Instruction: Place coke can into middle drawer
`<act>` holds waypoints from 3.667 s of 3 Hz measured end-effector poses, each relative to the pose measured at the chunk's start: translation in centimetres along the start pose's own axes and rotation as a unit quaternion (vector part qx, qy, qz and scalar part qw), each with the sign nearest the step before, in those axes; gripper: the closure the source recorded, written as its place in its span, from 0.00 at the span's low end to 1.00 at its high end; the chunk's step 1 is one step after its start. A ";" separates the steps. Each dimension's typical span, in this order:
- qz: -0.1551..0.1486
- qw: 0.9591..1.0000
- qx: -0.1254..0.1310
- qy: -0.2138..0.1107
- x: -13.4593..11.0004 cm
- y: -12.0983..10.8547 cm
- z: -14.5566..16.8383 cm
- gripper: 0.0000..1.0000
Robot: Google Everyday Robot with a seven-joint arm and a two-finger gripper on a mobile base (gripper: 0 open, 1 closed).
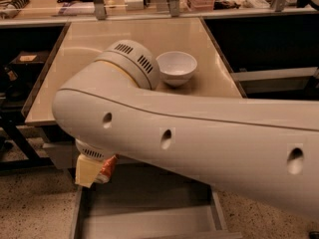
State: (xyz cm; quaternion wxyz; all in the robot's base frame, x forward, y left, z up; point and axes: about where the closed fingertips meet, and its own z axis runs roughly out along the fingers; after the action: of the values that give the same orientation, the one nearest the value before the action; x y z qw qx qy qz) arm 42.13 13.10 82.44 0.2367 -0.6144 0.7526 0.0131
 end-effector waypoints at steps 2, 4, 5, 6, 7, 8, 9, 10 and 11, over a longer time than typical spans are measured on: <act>0.100 0.994 -0.029 -0.014 6.0 5.3 5.7 1.00; 0.143 0.987 -0.034 -0.071 7.0 6.8 9.1 1.00; 0.143 0.987 -0.034 -0.071 7.0 6.8 9.1 1.00; 0.160 0.983 -0.031 -0.086 8.0 6.7 10.6 1.00; 0.189 0.976 -0.039 -0.099 12.4 7.0 14.6 1.00; 0.207 0.968 -0.036 -0.138 14.5 6.1 17.5 1.00; 0.218 0.958 -0.028 -0.185 15.2 5.1 19.6 1.00; 0.237 0.949 -0.036 -0.204 16.3 4.9 22.2 1.00; 0.237 0.949 -0.036 -0.204 16.3 4.9 22.2 1.00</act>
Offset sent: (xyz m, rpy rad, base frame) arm -0.0545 -0.0287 -0.1529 0.3154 0.1410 -0.2649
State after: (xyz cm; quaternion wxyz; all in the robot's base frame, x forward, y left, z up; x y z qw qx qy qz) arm 42.94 6.26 55.34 0.3528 -0.4106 0.8113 0.2205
